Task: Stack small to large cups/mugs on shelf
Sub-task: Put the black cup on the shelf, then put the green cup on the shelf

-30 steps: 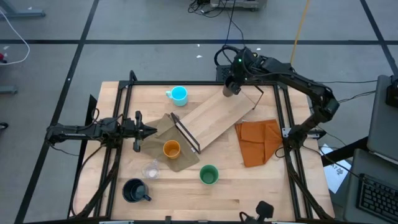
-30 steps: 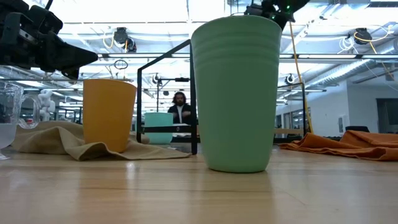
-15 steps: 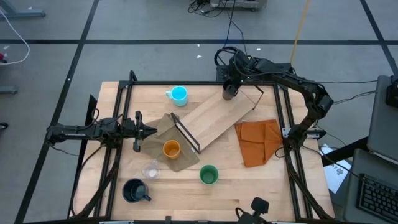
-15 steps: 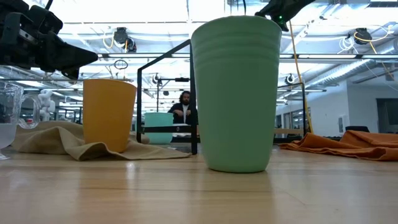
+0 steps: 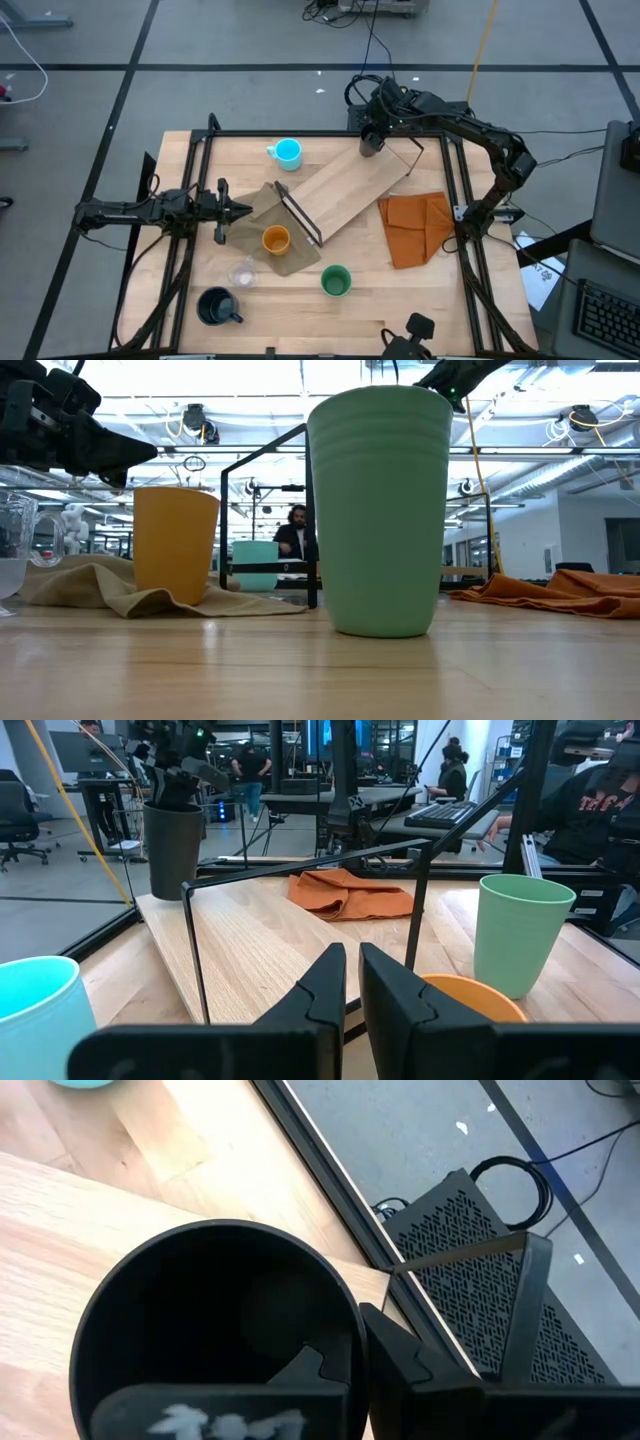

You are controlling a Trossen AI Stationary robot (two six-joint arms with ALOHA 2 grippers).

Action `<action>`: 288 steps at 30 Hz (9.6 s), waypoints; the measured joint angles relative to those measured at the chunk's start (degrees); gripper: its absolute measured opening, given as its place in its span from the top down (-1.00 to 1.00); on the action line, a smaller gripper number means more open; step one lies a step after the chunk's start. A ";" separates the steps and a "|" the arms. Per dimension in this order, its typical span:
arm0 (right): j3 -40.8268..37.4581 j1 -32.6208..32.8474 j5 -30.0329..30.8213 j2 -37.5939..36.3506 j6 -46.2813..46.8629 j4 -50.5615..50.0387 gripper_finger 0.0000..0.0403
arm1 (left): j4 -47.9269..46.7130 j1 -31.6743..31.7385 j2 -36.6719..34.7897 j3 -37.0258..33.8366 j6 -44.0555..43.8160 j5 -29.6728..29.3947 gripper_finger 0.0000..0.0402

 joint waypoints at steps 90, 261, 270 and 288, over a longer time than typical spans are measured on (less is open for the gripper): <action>0.00 -0.94 -5.75 1.29 -1.25 -0.80 0.68 | -0.30 0.00 0.02 0.00 -0.26 0.48 0.82; -57.75 60.50 -3.17 -25.11 20.15 89.26 0.68 | -0.22 0.01 0.00 -0.02 -2.95 -0.01 0.82; -57.75 60.50 -2.95 -19.54 8.93 101.20 0.71 | -0.22 0.01 0.01 -0.02 -2.99 0.01 0.82; -53.46 60.48 0.77 -19.52 -2.87 90.92 0.99 | -0.22 0.02 0.01 -0.02 -3.06 0.03 0.82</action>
